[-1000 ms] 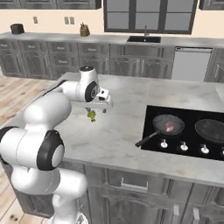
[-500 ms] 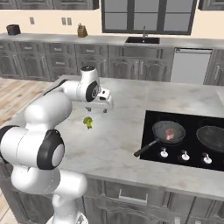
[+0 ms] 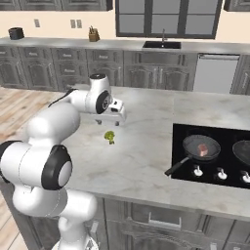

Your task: Place both pans onto different burners. Then place the broccoli and the steak on different pans.

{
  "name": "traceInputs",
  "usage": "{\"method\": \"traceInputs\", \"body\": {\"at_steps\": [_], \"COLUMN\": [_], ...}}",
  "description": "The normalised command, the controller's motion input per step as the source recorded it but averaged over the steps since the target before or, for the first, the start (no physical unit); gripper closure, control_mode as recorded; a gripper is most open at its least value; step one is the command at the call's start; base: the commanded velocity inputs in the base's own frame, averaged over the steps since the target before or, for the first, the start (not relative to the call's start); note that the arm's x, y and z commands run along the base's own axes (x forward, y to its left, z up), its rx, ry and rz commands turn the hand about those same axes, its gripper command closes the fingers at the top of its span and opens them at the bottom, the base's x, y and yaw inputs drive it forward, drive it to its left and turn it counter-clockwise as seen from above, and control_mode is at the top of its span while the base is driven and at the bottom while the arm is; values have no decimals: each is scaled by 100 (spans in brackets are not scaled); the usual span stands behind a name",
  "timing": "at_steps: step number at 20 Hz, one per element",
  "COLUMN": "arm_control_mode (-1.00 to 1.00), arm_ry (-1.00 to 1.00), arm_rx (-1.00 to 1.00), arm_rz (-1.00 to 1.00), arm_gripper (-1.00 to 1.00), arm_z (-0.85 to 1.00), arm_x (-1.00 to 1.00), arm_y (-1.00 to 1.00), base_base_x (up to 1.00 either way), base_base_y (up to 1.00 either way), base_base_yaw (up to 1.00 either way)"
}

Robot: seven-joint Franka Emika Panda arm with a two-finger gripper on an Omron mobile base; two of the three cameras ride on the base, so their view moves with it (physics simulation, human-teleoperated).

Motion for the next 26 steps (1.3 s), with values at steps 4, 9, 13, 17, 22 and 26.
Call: {"method": "traceInputs", "body": {"at_steps": [4,9,13,17,22,26], "arm_control_mode": [-100,-100,-100,-100,-100,-100], "arm_ry": [0,0,0,0,0,0], "arm_rx": [0,1,1,1,0,1], "arm_rz": [7,13,5,2,1,0], "arm_gripper": [-100,-100,-100,-100,-100,-100], "arm_z": [-26,-56,-52,-52,-47,-36], "arm_x": [26,50,37,35,32,19], "arm_y": [48,29,1,0,0,0], "base_base_x": [0,0,0,0,0,0], "base_base_y": [0,0,0,0,0,0], "base_base_yaw": [0,0,0,0,0,0]}}
